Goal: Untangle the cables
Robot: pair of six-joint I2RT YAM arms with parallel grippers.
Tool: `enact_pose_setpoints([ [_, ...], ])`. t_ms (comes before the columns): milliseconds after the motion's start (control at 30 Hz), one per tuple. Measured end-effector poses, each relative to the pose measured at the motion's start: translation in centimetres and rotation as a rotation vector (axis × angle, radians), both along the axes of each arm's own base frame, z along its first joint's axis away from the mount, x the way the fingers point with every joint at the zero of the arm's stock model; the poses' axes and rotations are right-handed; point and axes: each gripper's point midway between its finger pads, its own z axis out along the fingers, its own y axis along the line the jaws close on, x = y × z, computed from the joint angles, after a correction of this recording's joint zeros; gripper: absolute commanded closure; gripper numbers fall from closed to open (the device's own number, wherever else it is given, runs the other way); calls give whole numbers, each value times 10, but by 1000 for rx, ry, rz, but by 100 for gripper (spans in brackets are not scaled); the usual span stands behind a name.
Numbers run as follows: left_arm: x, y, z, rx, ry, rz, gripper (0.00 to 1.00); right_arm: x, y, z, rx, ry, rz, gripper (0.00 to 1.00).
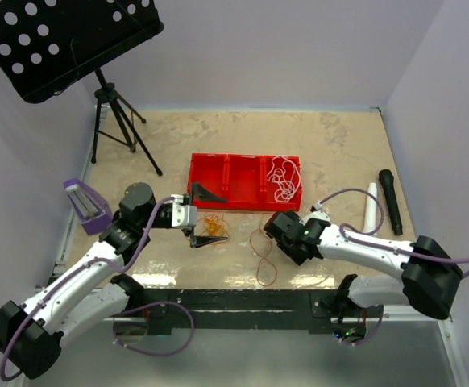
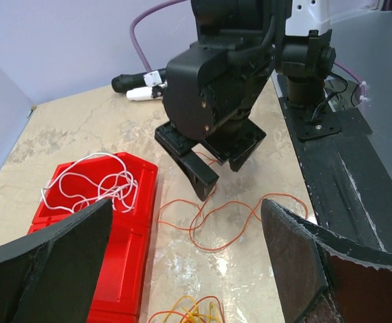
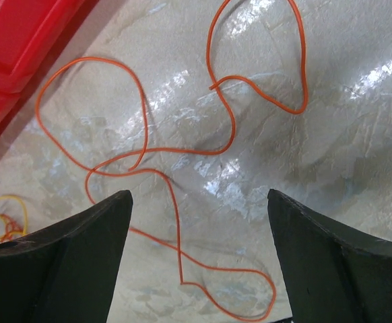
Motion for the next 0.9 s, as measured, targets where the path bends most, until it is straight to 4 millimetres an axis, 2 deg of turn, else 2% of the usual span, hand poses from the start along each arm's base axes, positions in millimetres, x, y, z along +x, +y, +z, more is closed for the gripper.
enact_pose_setpoints([
  [200,-1,1,1,-1,-6,7,4,8,-8,-21,-66,34,-41,17],
  [333,-1,2,0,3,-7,9,5,22,-13,-15,-79,-6,-88,26],
  [467,-1,3,0,4,-5,13,5,35,-7,-5,-68,-46,-101,33],
  [567,-1,4,-4,9,-4,18,5,41,-1,-7,-76,-45,-93,35],
  [733,0,4,-7,17,1,24,5,37,-1,-22,-120,-5,-71,27],
  [900,1,5,-10,26,-2,32,5,33,0,-19,-90,-6,-48,25],
])
